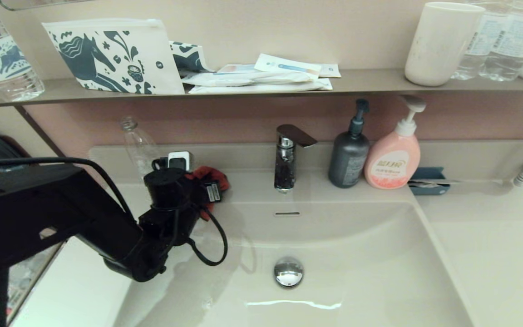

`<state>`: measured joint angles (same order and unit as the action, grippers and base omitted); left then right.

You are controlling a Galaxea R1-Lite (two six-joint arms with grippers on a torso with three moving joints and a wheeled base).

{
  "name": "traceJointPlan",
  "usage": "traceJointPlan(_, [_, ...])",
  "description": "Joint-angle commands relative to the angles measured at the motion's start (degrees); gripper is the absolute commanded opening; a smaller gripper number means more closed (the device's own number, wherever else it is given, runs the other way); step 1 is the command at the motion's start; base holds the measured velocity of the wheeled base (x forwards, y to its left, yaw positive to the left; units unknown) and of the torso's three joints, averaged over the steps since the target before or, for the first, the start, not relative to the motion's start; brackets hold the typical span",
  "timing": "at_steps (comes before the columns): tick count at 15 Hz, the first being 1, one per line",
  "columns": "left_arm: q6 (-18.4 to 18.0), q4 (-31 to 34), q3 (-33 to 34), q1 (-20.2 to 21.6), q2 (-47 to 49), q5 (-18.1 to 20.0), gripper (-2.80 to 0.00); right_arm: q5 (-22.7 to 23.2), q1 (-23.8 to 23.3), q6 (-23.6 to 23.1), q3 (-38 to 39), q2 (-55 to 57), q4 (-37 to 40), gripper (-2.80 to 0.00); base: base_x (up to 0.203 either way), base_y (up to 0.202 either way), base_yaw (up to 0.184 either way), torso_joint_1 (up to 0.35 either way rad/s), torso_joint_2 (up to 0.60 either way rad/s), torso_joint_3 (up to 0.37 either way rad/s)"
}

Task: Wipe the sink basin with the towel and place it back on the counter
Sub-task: Wipe the sink

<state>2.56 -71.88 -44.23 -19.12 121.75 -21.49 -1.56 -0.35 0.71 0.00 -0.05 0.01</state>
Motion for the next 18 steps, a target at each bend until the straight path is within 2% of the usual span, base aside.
traceJointPlan(1, [-1.0, -0.9, 2.3, 4.0, -1.7, 1.7, -2.80, 0.0, 0.0, 0.0, 0.0, 0.0, 0.0, -2.80, 0.000, 0.000, 0.000, 0.000, 0.00, 0.000])
traceJointPlan(3, [-2.3, -2.4, 3.0, 6.7, -2.4, 3.5, -2.80, 0.0, 0.0, 0.0, 0.0, 0.0, 0.0, -2.80, 0.000, 0.000, 0.000, 0.000, 0.00, 0.000])
traceJointPlan(6, [-2.6, -2.3, 4.7, 6.3, -6.7, 3.3, -2.80, 0.0, 0.0, 0.0, 0.0, 0.0, 0.0, -2.80, 0.000, 0.000, 0.000, 0.000, 0.00, 0.000])
traceJointPlan(8, [-4.1, -1.0, 7.6, 3.3, -10.6, 2.0, -2.80, 0.0, 0.0, 0.0, 0.0, 0.0, 0.0, -2.80, 0.000, 0.000, 0.000, 0.000, 0.00, 0.000])
traceJointPlan(10, [-6.1, 0.1, 10.6, -1.5, -14.9, -2.3, -2.80, 0.0, 0.0, 0.0, 0.0, 0.0, 0.0, -2.80, 0.000, 0.000, 0.000, 0.000, 0.00, 0.000])
traceJointPlan(14, [-7.3, 0.3, 16.7, -10.6, -19.6, -8.4, -2.80, 0.0, 0.0, 0.0, 0.0, 0.0, 0.0, -2.80, 0.000, 0.000, 0.000, 0.000, 0.00, 0.000])
traceJointPlan(16, [-8.5, 0.4, 18.6, -12.0, -21.8, -9.8, -2.80, 0.0, 0.0, 0.0, 0.0, 0.0, 0.0, -2.80, 0.000, 0.000, 0.000, 0.000, 0.00, 0.000])
traceJointPlan(18, [-11.7, 0.4, 20.4, -11.5, -25.6, -9.9, -2.80, 0.0, 0.0, 0.0, 0.0, 0.0, 0.0, -2.80, 0.000, 0.000, 0.000, 0.000, 0.00, 0.000])
